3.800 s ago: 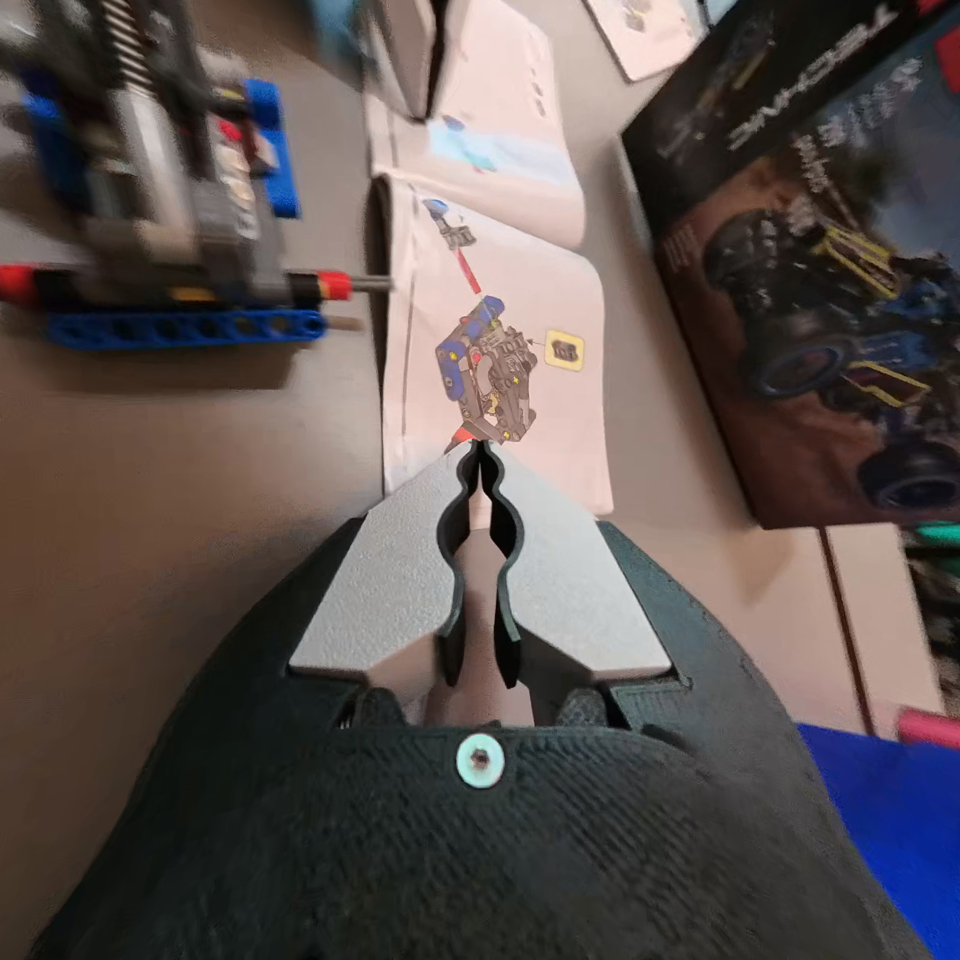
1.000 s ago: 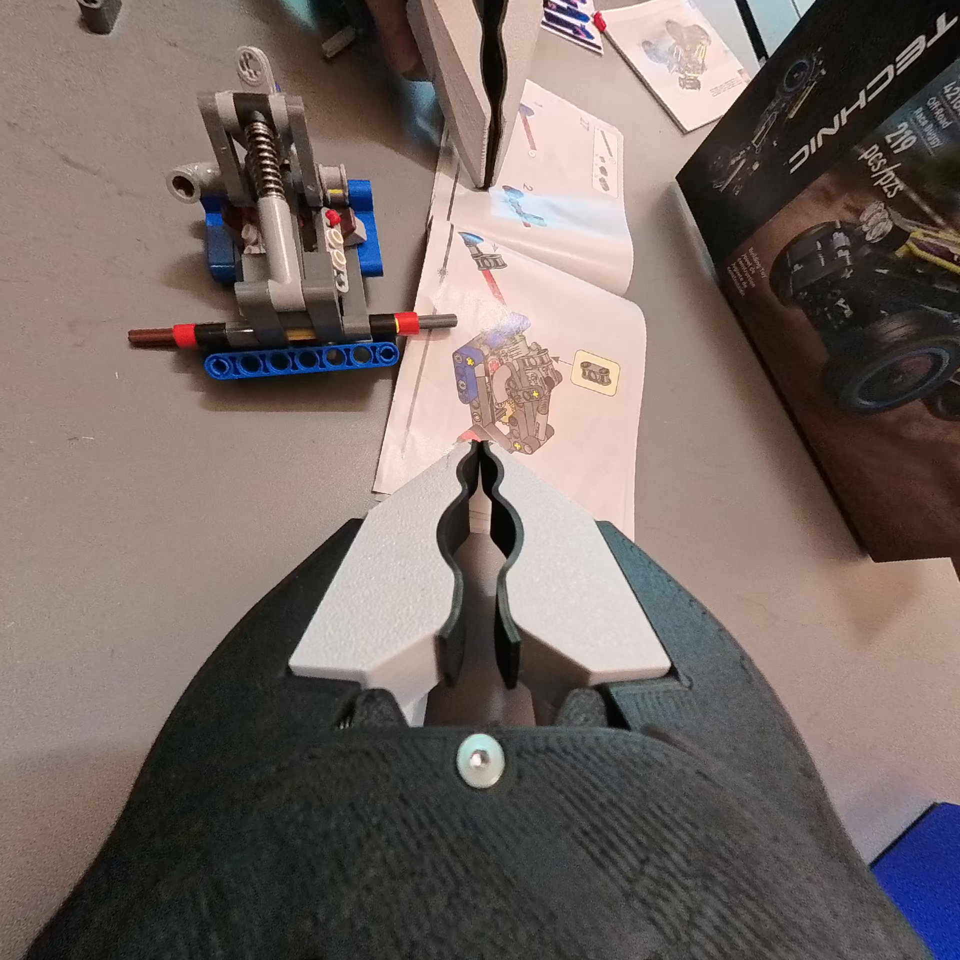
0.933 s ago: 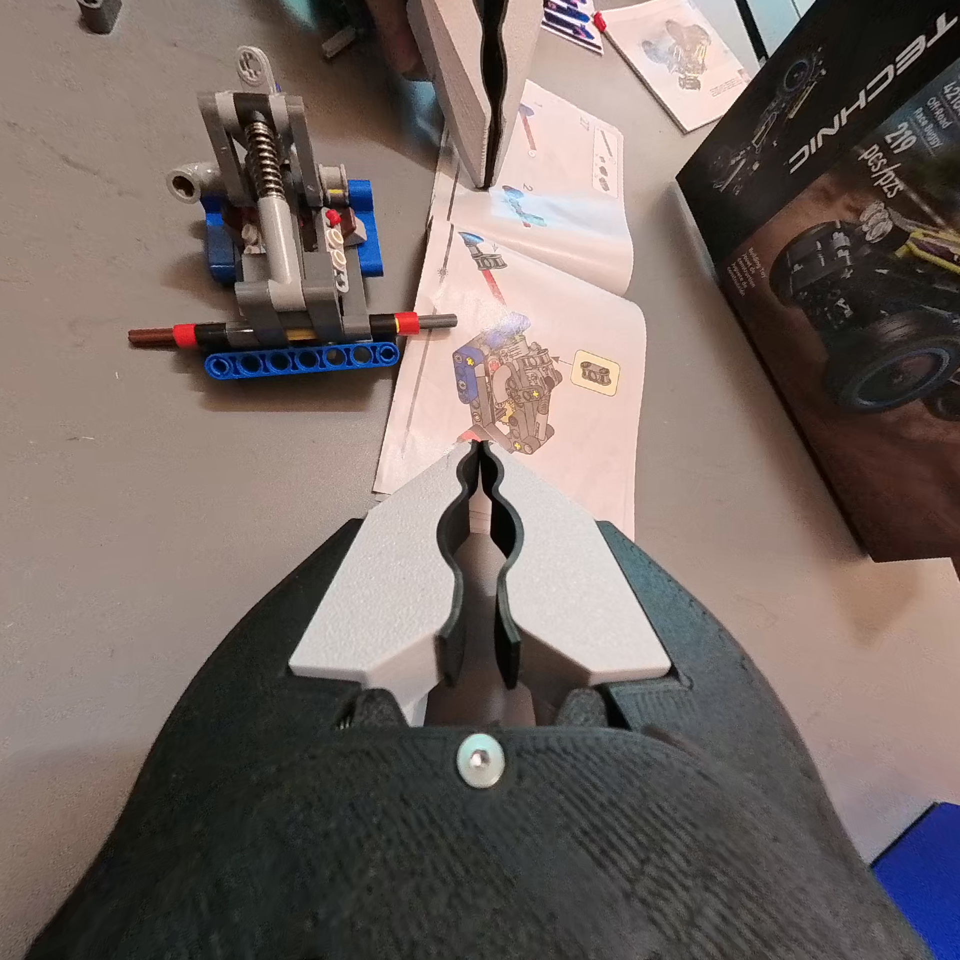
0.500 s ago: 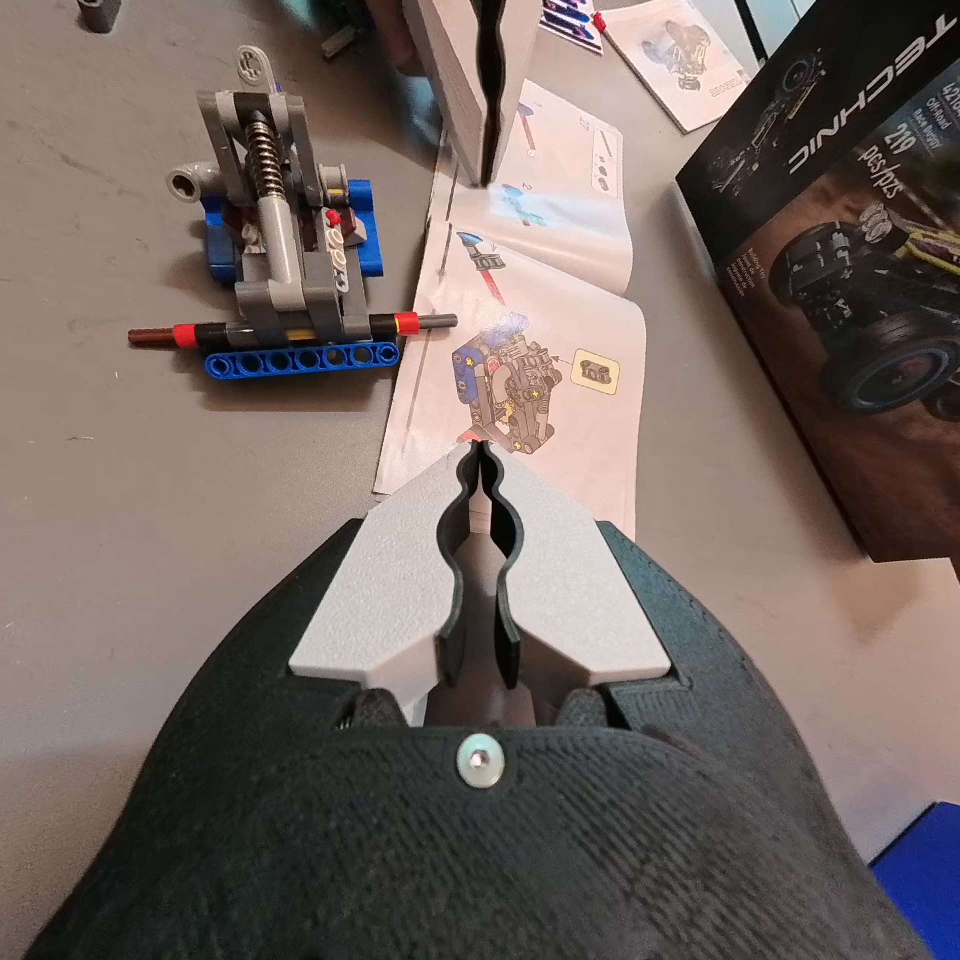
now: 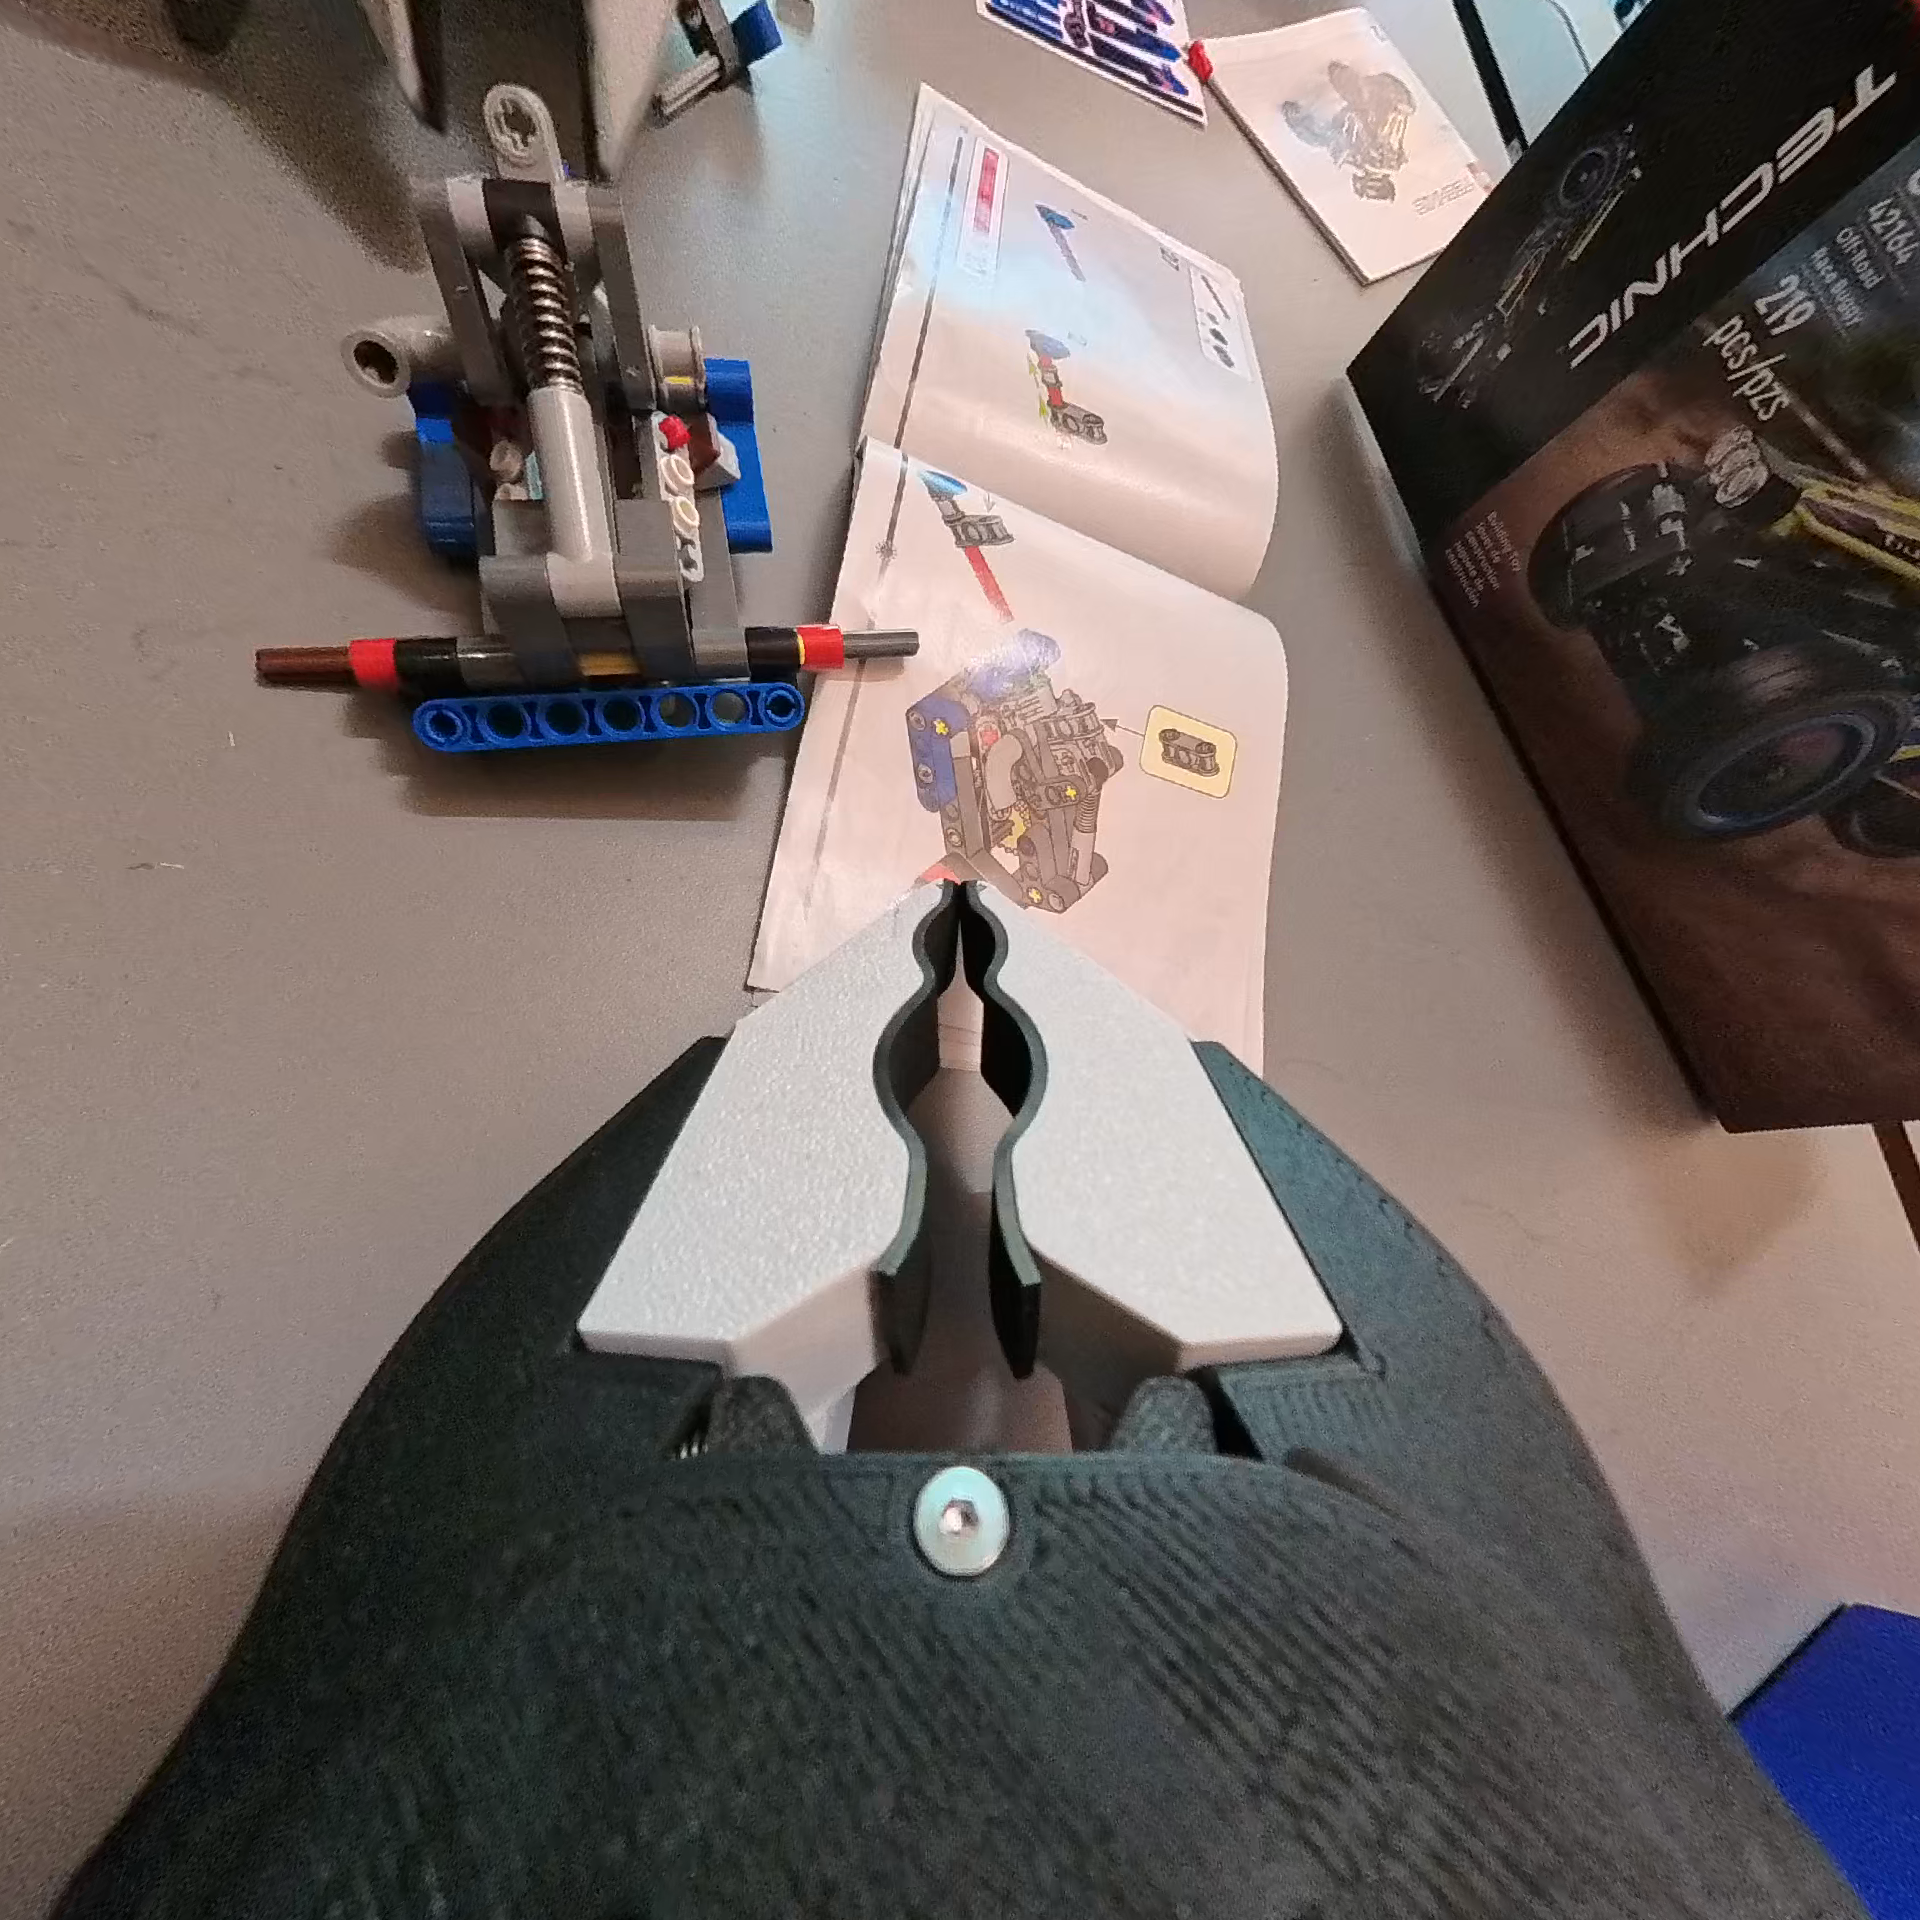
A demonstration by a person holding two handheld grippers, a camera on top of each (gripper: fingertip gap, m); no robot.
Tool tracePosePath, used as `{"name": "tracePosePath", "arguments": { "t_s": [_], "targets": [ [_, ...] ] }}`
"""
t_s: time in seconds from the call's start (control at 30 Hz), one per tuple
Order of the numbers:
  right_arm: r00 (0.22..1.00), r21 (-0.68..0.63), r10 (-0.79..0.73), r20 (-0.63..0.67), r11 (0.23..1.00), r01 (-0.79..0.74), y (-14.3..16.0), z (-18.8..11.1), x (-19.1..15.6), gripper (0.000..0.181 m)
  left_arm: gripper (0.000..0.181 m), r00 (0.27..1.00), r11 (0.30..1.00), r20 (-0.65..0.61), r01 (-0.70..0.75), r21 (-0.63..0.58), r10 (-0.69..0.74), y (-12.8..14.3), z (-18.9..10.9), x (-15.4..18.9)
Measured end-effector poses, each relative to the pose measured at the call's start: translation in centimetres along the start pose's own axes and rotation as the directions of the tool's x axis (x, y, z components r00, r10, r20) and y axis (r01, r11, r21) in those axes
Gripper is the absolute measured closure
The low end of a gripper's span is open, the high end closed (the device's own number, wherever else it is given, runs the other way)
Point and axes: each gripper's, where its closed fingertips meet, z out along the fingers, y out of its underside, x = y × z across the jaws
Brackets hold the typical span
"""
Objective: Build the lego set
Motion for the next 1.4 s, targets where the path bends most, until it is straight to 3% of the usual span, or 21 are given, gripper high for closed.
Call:
{"name": "tracePosePath", "arguments": {
  "t_s": [0.1,0.37,0.5,0.67,0.77,0.9,1.0,1.23,1.4],
  "targets": [
    [1.000,0.000,0.000,0.000,1.000,0.000,0.0,0.0,0.0,0.181,0.162,1.000,0.999,0.007,-0.015,-0.046,0.015,0.6,0.4,-0.1],
    [1.000,-0.001,0.001,-0.001,1.000,-0.001,0.0,0.0,0.0,0.181,0.165,1.000,0.999,0.031,0.000,0.042,-0.001,-0.8,0.0,-0.6],
    [1.000,-0.001,-0.001,-0.003,1.000,0.001,0.0,0.0,0.0,0.181,0.167,0.998,1.000,0.055,-0.024,0.011,0.023,-0.3,0.1,-0.9],
    [1.000,-0.001,-0.001,-0.004,1.000,0.001,0.0,0.0,0.0,0.181,0.172,0.978,0.997,0.195,-0.074,-0.006,0.074,-0.1,-1.2,-2.9],
    [1.000,0.000,-0.004,-0.007,1.000,0.004,0.0,0.0,0.0,0.181,0.171,0.915,0.994,0.404,-0.061,0.088,0.020,-1.2,-3.9,-6.2],
    [1.000,0.000,-0.006,-0.008,1.000,0.006,0.0,0.0,0.0,0.181,0.173,0.677,0.983,0.735,-0.106,0.152,-0.040,-1.4,-9.8,-11.0],
    [1.000,0.000,-0.006,-0.008,1.000,0.006,0.0,0.0,0.0,0.181,0.177,0.563,0.981,0.825,-0.124,0.151,-0.056,-0.9,-11.8,-12.2],
    [1.000,0.000,-0.006,-0.007,1.000,0.006,0.0,0.0,0.0,0.181,0.178,0.476,0.978,0.871,-0.205,-0.024,0.121,-0.5,-10.2,-12.4],
    [1.000,0.000,-0.014,-0.015,1.000,0.014,0.0,0.0,0.0,0.181,0.179,0.517,0.974,0.852,-0.221,0.044,0.079,-0.8,-8.0,-12.2]
  ]
}}
